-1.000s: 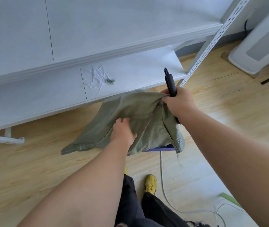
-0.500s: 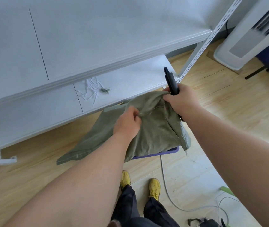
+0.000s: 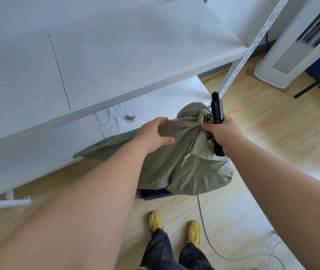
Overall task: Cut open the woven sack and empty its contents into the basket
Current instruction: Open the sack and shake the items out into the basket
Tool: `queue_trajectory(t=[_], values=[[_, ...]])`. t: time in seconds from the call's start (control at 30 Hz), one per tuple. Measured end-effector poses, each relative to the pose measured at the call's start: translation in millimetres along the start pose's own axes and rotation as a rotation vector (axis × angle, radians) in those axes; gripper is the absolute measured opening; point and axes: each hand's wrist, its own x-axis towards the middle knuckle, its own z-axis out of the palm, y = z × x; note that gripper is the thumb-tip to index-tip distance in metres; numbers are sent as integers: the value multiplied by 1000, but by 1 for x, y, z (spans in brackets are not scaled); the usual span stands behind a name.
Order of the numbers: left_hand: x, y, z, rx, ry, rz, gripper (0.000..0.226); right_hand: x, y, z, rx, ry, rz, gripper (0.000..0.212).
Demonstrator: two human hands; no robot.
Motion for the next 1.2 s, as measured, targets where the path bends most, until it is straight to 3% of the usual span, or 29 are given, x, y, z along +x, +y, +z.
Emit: queue_trajectory(t=[0.07,0.1,0.2,0.27,0.3,0.37,0.4,0.47,0.7,0.83,0.97,1.03,1.1,1.2], values=[[-4,-31,14,291,-20,-99,103,1,7,-6,-20,-20,-2,18],[-6,-41,22,390,54,-117,107,1,10,-9,-37,-28,-11,17],[-1,-49,31,441,359,-117,103,1,13,-21,-76,-73,-48,18],[7,-47,33,523,302,-125,102,2,14,-28,-105,-102,-76,19],[9,-46,34,590,239,-146,94,2,15,-31,-119,-107,-87,17],[10,-43,37,674,158,-221,54,4,18,-33,-151,-95,-106,15],[8,-41,40,634,144,-268,39,5,20,-34,-180,-84,-134,19],[2,-34,48,388,204,-296,32,6,20,-29,-280,-63,-212,22],[-19,31,43,11,353,-66,24,-4,0,-45,-465,37,-311,20],[-32,79,23,-68,551,161,22,-10,-18,-67,-389,210,-409,24],[-36,106,15,1,507,263,21,-12,-27,-76,-324,239,-453,23],[-40,123,11,-90,580,320,18,-14,-34,-77,-248,261,-497,18],[-42,139,9,-179,657,371,15,-14,-42,-76,-178,220,-529,17],[-42,141,14,-130,570,251,21,-10,-48,-75,-126,-24,-447,22]])
